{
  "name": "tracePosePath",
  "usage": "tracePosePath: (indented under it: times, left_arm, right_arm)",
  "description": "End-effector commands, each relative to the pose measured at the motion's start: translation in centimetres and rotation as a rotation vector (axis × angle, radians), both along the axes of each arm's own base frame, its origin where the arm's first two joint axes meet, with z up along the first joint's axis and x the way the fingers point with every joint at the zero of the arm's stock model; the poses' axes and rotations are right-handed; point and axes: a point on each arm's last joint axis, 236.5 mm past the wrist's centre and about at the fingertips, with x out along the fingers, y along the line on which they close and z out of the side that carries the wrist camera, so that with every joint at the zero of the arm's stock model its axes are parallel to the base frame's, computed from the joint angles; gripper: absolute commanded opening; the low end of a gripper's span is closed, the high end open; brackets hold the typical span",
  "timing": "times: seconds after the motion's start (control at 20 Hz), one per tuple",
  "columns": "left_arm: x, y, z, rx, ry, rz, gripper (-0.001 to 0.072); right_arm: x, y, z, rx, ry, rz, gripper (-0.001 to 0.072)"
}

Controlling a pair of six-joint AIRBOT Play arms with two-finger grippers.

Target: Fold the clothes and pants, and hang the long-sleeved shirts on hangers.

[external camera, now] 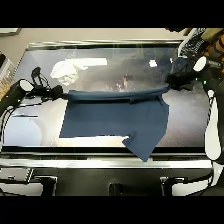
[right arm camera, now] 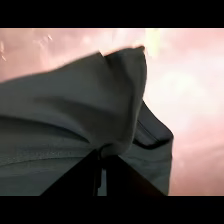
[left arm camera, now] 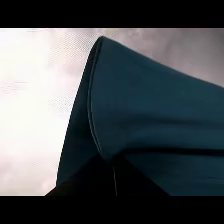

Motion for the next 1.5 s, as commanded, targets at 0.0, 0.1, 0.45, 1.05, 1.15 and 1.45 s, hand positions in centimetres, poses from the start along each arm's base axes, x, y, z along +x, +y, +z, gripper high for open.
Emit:
tracePosePath:
  times: [0.0, 0.1, 0.45, 1.05, 1.15, 1.45]
  left_arm:
    - [-2.9, -0.8, -2.2, -0.02, 0.145, -0.049, 0.0017]
    - [-4.1, -1.1, -3.5, -0.031, 0.213, -0.067, 0.0017]
    - [-5.7, -1.5, -5.7, -0.044, 0.31, -0.089, 0.0017]
    - [-4.2, 2.7, 2.3, -0.02, 0.198, -0.055, 0.0465]
    - [-5.6, 5.9, 5.3, 0.034, 0.171, -0.028, 0.0465]
    - [-9.8, 10.3, 7.0, 0.036, 0.182, 0.106, 0.0464]
  right_arm:
    - [-1.9, -0.3, -2.5, -0.012, 0.122, 0.008, 0.0032]
    - [-2.3, -0.2, -3.8, -0.007, 0.166, 0.011, 0.0033]
    - [-3.1, 0.6, -6.7, 0.033, 0.256, 0.005, 0.0033]
    - [-5.9, -1.0, -2.1, 0.031, 0.253, 0.11, 0.0322]
    - [-6.7, -2.3, 1.0, 0.111, 0.176, 0.087, 0.0322]
    - [-16.6, 0.4, -3.5, 0.348, 0.305, 0.023, 0.0382]
